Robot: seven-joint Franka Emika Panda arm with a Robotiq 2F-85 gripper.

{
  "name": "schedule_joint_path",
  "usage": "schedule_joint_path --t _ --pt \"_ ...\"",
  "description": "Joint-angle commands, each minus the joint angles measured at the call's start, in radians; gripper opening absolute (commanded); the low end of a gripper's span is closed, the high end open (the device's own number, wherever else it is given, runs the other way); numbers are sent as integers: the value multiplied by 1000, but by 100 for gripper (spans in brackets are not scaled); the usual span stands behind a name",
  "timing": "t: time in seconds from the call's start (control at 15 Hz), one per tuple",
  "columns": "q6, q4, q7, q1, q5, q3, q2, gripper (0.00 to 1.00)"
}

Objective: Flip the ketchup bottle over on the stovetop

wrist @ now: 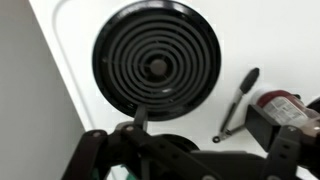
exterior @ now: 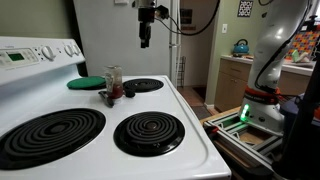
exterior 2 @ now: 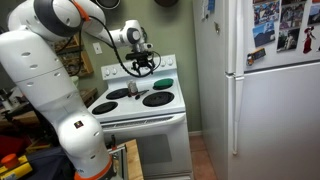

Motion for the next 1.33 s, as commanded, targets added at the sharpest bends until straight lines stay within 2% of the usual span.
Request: schedule_joint_path --t 0.0,0.13,0.2,0.27,0.6,0.73,0.93,1.13,1.2,1.27 --pt "194 -41 -58 71 110 46 51 100" --pt "293 -46 -119 105 172 69 88 100" --pt "321 -57 -104 112 123 82 93 100" --pt "261 -35 -67 101 117 69 77 100" --pt "273 -28 -67 102 117 68 88 100" --pt "301 -7 -81 107 172 69 118 100" --pt "279 41 -59 114 278 76 156 100" --pt "285 74 -33 114 319 84 193 100" --pt "273 84 -6 114 315 85 206 100" --pt "260 83 75 114 246 81 213 100"
